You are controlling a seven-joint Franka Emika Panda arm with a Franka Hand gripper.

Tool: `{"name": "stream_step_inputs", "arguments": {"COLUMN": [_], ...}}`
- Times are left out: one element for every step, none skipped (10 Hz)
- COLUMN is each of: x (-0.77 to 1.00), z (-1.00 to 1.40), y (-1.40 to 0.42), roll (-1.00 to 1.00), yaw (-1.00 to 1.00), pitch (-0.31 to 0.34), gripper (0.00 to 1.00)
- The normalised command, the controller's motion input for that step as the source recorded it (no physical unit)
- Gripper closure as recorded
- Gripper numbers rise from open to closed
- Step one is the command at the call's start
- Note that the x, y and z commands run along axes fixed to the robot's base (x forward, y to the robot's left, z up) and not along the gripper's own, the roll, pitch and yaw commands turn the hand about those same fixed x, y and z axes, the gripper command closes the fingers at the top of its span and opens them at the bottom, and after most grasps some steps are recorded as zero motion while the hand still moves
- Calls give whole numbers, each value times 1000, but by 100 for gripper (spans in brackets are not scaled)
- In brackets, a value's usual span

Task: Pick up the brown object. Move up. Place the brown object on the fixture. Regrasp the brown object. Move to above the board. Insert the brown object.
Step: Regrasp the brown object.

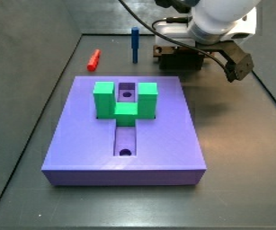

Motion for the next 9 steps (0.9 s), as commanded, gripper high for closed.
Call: {"name": "stream_step_inputs", "arguments": {"x": [-29, 0, 0, 0, 0, 0, 0, 0, 0], "z": [89, 0, 0, 0, 0, 0, 0, 0, 0], "y": [-126, -94, 0, 0, 0, 0, 0, 0, 0], "roll": [594, 406, 80, 0, 0, 0, 0, 0, 0], "yaw": [97, 17, 0, 0, 0, 0, 0, 0, 0], "pitch": [3, 14, 0, 0, 0, 0, 0, 0, 0], "gripper": [0, 0, 0, 0, 100, 100, 100, 100, 100]}}
